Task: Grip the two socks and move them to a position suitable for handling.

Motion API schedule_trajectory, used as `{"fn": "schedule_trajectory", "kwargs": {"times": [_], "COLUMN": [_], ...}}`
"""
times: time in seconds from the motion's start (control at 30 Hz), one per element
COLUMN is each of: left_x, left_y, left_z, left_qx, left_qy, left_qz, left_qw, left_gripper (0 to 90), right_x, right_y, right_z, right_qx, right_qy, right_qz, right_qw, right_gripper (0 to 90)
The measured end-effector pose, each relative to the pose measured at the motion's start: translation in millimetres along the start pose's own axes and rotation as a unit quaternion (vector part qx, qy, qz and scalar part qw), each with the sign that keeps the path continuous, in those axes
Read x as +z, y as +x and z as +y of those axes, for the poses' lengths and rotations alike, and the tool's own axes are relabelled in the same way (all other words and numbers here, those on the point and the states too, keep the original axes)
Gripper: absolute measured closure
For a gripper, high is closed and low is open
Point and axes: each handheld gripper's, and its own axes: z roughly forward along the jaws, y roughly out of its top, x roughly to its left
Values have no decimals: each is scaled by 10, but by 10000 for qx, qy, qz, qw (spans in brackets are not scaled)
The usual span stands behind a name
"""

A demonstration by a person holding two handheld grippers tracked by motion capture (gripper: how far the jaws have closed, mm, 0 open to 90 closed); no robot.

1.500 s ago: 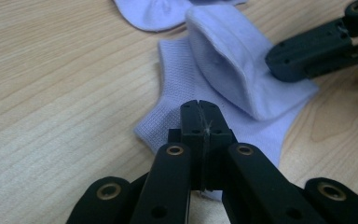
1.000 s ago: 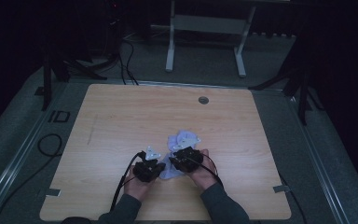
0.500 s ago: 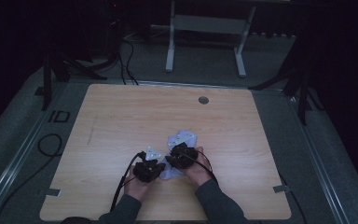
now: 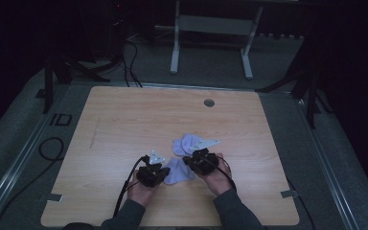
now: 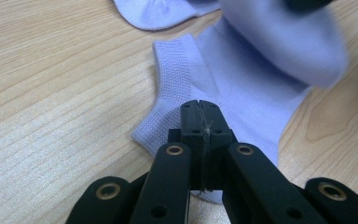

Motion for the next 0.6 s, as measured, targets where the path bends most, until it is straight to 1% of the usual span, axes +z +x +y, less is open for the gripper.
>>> {"fn": "schedule_trajectory", "kwargs": {"times": [0.07,0.1,0.23,0.3,0.33,0.37,0.57,0.6], "left_x": [-1,-1,-1,0,0,-4,-13,-13], "left_y": [1,3,8,8,8,11,25,25], "left_z": [0,-1,0,0,0,-1,-3,-3], "left_qx": [3,-15,-7,-9,-9,10,22,22], "left_qy": [0,2,11,1,1,16,40,40], "left_qz": [0,-16,-31,-35,-35,-36,-59,-59], "left_qw": [10000,10000,10000,10000,10000,10000,10000,10000], "left_gripper": [898,898,898,898,898,898,898,898], "right_x": [-85,-139,-234,-264,-264,-281,-306,-306], "right_y": [-68,-124,-251,-305,-305,-365,-476,-476], "right_z": [-57,-104,-233,-308,-308,-387,-563,-563], "right_qx": [99,177,366,434,434,499,674,674], "right_qy": [-59,-82,-74,-43,-43,26,183,183], "right_qz": [-96,-176,-311,-386,-386,-463,-609,-609], "right_qw": [9999,9997,9988,9983,9983,9977,9957,9957], "right_gripper": [888,888,888,888,888,888,888,888]}}
